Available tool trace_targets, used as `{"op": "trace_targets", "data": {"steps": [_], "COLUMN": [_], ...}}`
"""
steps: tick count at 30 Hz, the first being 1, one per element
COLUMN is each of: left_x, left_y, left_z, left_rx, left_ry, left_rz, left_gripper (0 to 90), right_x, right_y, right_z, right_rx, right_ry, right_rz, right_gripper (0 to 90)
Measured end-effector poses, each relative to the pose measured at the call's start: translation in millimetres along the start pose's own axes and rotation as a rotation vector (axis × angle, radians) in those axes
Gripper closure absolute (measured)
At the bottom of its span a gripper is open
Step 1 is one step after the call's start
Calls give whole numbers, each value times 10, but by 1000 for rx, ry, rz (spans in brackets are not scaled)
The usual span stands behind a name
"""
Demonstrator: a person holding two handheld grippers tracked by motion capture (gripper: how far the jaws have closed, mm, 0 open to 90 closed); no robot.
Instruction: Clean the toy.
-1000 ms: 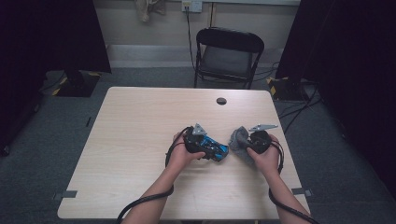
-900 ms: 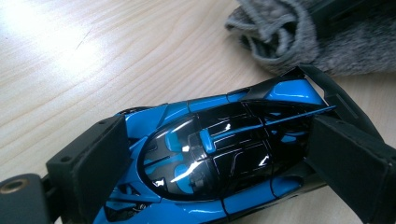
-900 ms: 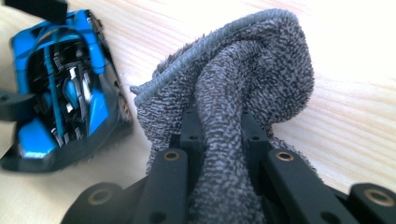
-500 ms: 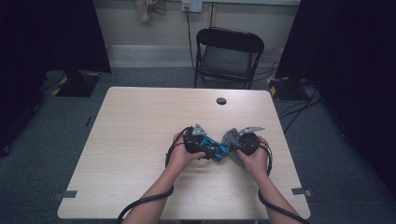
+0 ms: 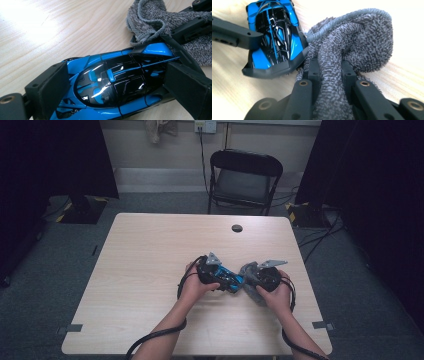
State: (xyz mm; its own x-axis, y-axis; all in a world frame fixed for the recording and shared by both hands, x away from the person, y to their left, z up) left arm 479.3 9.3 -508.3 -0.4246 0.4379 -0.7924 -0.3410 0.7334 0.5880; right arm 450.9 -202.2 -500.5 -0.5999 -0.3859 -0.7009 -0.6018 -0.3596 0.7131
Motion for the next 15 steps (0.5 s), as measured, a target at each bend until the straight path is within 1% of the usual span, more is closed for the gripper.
{"op": "trace_targets", "data": {"steps": [5,8,12,15], "left_x": [-1,-4,-4,-5], "left_y": [-1,-3,-7,-8], "left_z": [-2,-9,-15,-21], "left_rx": [1,2,4,4], "left_ry": [-1,1,0,0], "left_rz": [2,5,3,4], "left_gripper": [59,59,60,60], "right_x": [32,50,73,78], "right_y": [34,54,64,70], "right_z": [-13,-11,-38,-53], "right_rx": [-13,-17,-34,-28], "right_ry": [3,16,-4,-5], "right_rz": [6,7,6,11], "right_gripper": [762,762,764,764]}}
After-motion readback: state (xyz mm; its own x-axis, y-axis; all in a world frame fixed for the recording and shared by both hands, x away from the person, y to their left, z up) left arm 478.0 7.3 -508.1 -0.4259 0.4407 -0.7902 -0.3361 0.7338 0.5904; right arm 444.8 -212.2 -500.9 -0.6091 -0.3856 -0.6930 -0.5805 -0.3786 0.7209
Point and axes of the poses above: each handheld gripper's, and its own axes: y roughly backward along the jaws, x roughly out of its underside, z roughly to its left, the point moved 3 cm from there along -y, roughly forward along the jaws, and after that the axes turned 7 degrees about x, right-handed, at the moved point
